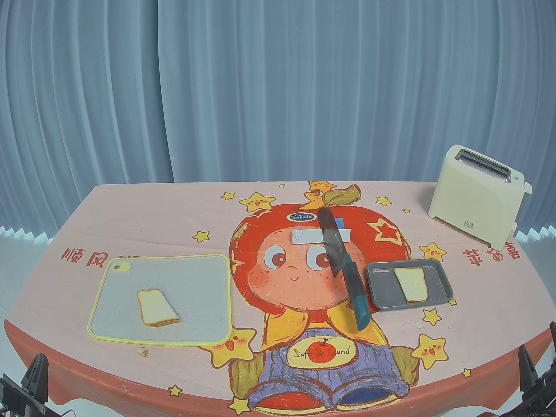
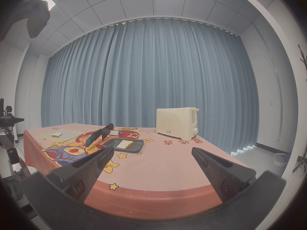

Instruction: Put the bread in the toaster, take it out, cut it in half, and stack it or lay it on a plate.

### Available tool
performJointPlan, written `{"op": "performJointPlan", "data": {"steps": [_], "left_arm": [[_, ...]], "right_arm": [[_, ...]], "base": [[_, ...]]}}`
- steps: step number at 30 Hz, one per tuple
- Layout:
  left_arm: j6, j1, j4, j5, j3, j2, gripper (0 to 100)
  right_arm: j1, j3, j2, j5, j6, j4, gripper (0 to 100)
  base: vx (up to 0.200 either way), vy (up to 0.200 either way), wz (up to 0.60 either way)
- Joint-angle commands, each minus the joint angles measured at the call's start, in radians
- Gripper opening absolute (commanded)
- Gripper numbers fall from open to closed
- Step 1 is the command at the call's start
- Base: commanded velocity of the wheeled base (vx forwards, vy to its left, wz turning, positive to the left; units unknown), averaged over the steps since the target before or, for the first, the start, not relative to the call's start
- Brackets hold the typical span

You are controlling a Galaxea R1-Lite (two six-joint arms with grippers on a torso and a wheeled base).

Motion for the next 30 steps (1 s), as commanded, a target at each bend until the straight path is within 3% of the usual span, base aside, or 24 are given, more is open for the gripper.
{"op": "performJointPlan", "data": {"steps": [1,30], "left_arm": [[-0.001,0.0,-0.001,-0.001,0.018,-0.016,0],[0.002,0.0,-0.001,-0.001,0.018,-0.016,0]], "right_arm": [[0.0,0.015,-0.016,0.0,0.0,0.001,100],[0.0,0.013,-0.016,-0.001,0.0,0.001,100]], "base": [[0.0,0.0,0.0],[0.0,0.0,0.0]]}}
